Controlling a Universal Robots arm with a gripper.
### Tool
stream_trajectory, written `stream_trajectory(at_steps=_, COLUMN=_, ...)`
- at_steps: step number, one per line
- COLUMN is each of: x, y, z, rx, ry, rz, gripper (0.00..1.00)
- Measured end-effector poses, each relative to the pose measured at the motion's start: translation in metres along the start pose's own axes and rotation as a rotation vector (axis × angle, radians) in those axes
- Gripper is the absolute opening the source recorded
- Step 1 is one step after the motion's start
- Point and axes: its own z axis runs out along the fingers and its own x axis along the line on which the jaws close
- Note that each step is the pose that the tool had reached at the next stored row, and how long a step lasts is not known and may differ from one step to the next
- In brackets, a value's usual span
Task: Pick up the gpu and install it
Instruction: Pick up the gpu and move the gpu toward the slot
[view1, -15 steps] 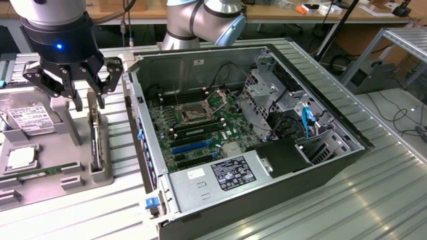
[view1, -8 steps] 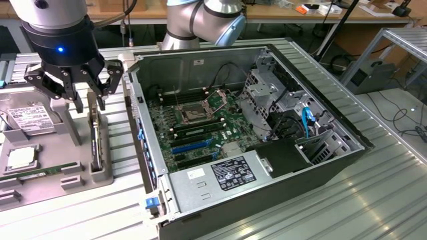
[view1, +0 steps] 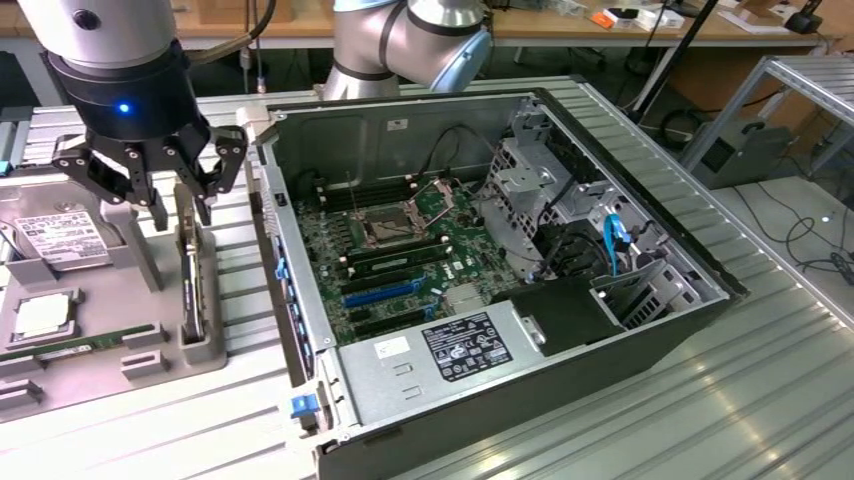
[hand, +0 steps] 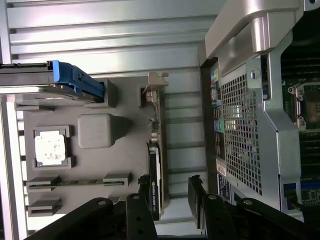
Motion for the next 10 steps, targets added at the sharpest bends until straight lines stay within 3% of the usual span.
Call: stream_trajectory(at_steps=10, x=0.0025, y=-0.0014, z=0.0097, rx=0.0003, ry=0.0, rz=0.0, gripper=0.44)
